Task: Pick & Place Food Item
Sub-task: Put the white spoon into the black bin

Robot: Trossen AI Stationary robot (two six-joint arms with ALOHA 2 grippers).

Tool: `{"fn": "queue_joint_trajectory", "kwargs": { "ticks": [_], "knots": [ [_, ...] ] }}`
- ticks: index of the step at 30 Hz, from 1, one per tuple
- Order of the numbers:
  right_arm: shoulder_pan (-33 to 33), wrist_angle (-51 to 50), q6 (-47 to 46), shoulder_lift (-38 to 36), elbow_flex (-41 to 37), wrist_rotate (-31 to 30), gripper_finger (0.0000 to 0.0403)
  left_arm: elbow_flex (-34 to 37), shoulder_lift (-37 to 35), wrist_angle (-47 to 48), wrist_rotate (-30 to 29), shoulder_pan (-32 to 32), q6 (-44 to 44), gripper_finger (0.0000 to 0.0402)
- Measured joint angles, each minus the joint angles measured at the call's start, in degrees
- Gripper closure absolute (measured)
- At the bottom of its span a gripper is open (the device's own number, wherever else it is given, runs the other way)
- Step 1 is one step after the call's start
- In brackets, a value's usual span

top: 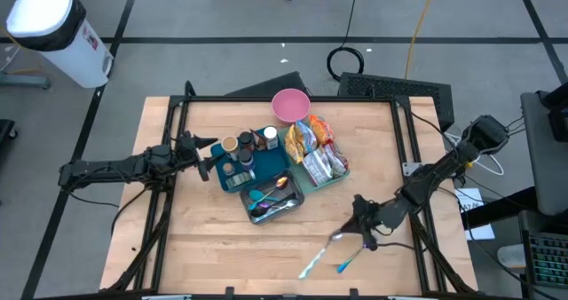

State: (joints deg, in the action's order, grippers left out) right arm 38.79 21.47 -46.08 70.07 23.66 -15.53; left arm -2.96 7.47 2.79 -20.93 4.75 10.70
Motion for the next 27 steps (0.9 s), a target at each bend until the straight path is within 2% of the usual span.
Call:
{"fn": "queue_joint_trajectory", "kwargs": {
  "ticks": [6,8,10,13,16,21,27],
  "knots": [
    [-3.6,22.4,18.9,0.8,0.0,-5.7,0.0402,0.0,0.0,0.0,0.0,0.0,0.0,0.0094],
    [-5.6,27.2,24.2,1.0,0.1,-9.7,0.0402,0.0,0.0,0.0,0.0,0.0,0.0,0.0094],
    [-8.1,27.6,28.3,1.0,0.9,-15.3,0.0402,0.0,0.0,0.0,0.0,0.0,0.0,0.0094],
    [-11.9,20.3,32.6,1.0,4.2,-20.7,0.0402,0.0,0.0,0.0,0.0,0.0,0.0,0.0094],
    [-15.4,9.3,33.1,2.9,10.1,-20.9,0.0402,0.0,0.0,0.0,0.0,0.0,0.0,0.0094],
    [-18.1,-2.4,35.4,10.7,20.1,-21.4,0.0403,0.0,0.0,0.0,0.0,0.0,0.0,0.0094],
    [-19.5,-11.6,39.0,20.4,30.1,-26.4,0.0403,0.0,0.0,0.0,0.0,0.0,0.0,0.0094]
  ]
}}
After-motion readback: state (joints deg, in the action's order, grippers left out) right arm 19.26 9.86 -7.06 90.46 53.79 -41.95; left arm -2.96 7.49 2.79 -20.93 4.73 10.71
